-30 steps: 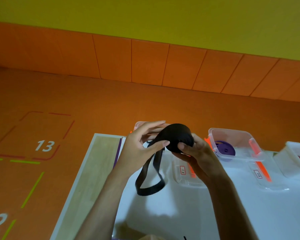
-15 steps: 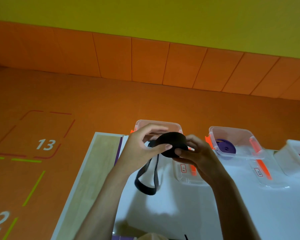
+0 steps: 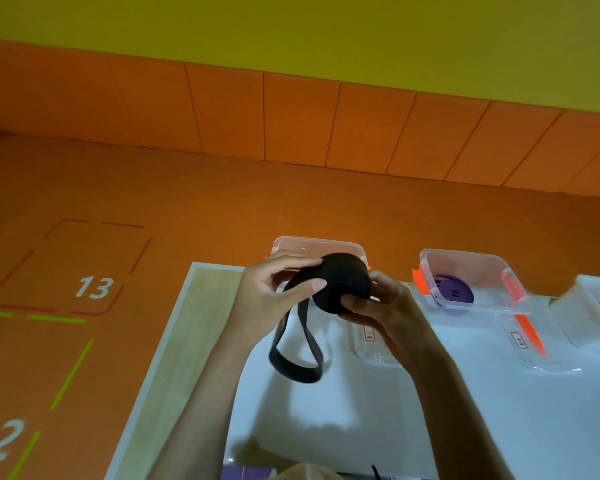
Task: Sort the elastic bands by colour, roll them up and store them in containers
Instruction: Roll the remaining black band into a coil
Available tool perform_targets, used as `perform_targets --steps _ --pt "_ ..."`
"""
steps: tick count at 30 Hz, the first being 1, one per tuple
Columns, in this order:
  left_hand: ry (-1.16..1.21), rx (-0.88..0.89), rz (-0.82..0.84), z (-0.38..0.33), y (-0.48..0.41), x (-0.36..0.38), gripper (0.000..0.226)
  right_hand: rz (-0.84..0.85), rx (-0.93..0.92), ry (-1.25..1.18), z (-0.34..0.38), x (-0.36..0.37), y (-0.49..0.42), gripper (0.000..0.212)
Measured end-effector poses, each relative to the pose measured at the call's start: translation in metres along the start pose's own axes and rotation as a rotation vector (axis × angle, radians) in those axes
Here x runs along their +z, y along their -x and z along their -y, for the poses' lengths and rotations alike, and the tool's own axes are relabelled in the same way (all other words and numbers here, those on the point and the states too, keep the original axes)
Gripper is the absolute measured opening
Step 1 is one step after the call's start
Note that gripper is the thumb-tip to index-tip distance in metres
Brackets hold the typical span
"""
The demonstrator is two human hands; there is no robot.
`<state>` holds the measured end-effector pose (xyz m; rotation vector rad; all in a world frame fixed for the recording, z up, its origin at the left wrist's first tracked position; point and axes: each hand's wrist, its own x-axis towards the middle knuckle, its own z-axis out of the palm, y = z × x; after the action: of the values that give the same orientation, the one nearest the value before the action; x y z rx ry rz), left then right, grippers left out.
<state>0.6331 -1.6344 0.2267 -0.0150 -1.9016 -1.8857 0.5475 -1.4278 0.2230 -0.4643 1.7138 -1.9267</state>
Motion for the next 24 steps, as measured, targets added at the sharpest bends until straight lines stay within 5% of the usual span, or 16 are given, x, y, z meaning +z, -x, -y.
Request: perform_targets --steps 4,14,19,24 --pt "-0.074 -0.011 0.092 0.002 0.002 -0.001 0.028 0.025 0.09 0.105 -0.001 0.003 0.001 0.048" --pt "-0.042 -0.024 0.103 0.002 0.003 -0.001 0.035 0.109 0.003 -0.176 -0.001 -0.002 0.008 0.048" --pt "-0.085 -0.068 0.09 0.0 0.001 -0.001 0.03 0.015 -0.073 0.389 -0.002 -0.006 0.004 0.041" --pt "-0.021 -0.035 0.062 0.002 0.005 -0.002 0.024 -0.077 -0.126 0.194 -0.011 -0.006 0.005 0.037"
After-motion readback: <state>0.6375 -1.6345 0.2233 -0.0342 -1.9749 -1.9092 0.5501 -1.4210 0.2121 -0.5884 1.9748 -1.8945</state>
